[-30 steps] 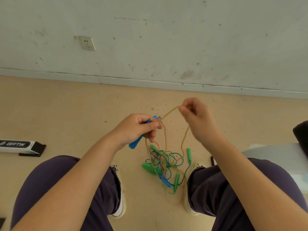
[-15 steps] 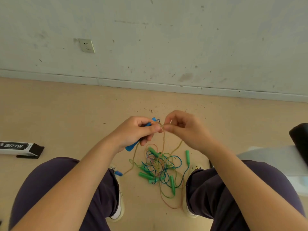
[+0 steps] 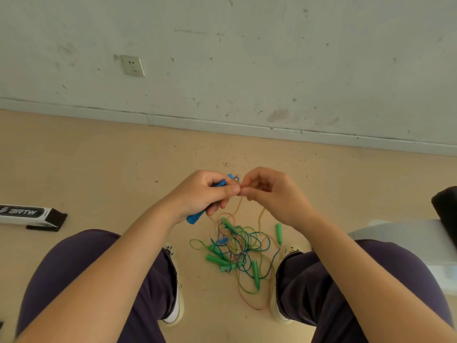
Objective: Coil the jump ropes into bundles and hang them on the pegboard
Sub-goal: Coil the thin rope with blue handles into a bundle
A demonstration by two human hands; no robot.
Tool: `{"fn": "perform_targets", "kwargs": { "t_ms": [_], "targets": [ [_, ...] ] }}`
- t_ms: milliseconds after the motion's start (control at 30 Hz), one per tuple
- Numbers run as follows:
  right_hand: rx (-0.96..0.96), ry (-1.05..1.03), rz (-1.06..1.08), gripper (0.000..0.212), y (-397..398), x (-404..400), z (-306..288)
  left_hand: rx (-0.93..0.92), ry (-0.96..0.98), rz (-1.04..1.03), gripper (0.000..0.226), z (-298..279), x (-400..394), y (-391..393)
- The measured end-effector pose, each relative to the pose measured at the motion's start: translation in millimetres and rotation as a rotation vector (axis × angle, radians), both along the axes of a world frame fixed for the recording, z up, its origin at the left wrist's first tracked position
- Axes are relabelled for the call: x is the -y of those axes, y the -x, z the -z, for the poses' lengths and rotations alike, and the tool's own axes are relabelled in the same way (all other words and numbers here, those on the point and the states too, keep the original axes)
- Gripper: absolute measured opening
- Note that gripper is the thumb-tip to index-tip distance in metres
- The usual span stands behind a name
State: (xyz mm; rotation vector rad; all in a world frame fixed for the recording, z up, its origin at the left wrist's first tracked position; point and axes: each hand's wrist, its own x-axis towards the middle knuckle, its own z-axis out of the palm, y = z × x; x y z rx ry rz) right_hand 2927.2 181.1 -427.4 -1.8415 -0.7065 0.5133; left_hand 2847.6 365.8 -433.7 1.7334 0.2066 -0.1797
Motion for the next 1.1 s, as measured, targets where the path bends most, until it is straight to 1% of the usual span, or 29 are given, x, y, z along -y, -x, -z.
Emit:
{"fn": "perform_targets", "kwargs": {
  "t_ms": [67, 133, 167, 233, 333, 433, 500, 567, 633, 700, 733, 800, 900, 967, 1033, 1100],
  "targets": [
    [0.022, -0.049, 0.15, 0.013, -8, 3, -4, 0.024, 0.022, -0.039, 0.016, -1, -3, -1],
    [-0.02, -0.162, 0.307, 0.01, -17, 10, -8, 0.039, 0.017, -0.093, 0.016, 0, -8, -2],
    [-0.044, -0.198, 0.339, 0.008, -21, 13, -9, 0.043, 0.015, -0.11, 0.017, 1, -11, -2],
    [-0.078, -0.195, 0.294, 0.01, -22, 16, -10, 0.037, 0.023, -0.115, 0.019, 3, -13, -2],
    [-0.108, -0.114, 0.098, 0.022, -10, 10, -6, 0.008, 0.035, -0.078, 0.018, 4, -8, -1],
    [-0.09, -0.045, -0.027, 0.018, 2, 1, 0, -0.022, 0.04, -0.008, 0.018, 5, -1, 0],
    [-0.039, -0.001, -0.007, 0.012, 1, -1, 1, -0.023, 0.033, 0.006, 0.019, 3, 0, 1],
    [0.006, 0.005, 0.097, 0.016, -5, 2, -1, -0.008, 0.011, -0.021, 0.019, -1, -4, 0],
    [-0.001, -0.074, 0.242, 0.019, -13, 8, -5, 0.012, -0.039, -0.085, 0.018, -3, -11, 0],
    [-0.035, -0.163, 0.324, 0.017, -20, 14, -9, 0.032, -0.076, -0.144, 0.017, -4, -19, 0],
    [-0.045, -0.178, 0.318, 0.015, -21, 16, -9, 0.042, -0.079, -0.156, 0.016, -3, -21, 1],
    [-0.054, -0.163, 0.223, 0.014, -19, 17, -9, 0.048, -0.066, -0.15, 0.016, -2, -18, 1],
    [-0.068, -0.1, 0.033, 0.019, -6, 9, -4, 0.027, -0.027, -0.079, 0.018, 2, -4, 1],
    [-0.048, -0.051, -0.033, 0.015, 2, 3, 0, 0.015, -0.016, -0.027, 0.019, 5, 4, 1],
    [-0.002, -0.021, -0.009, 0.01, 1, 0, 3, 0.021, -0.021, -0.02, 0.019, 5, 5, 0],
    [0.043, -0.04, 0.102, 0.015, -4, 1, 2, 0.041, -0.029, -0.047, 0.019, 3, 1, -1]
  ]
}}
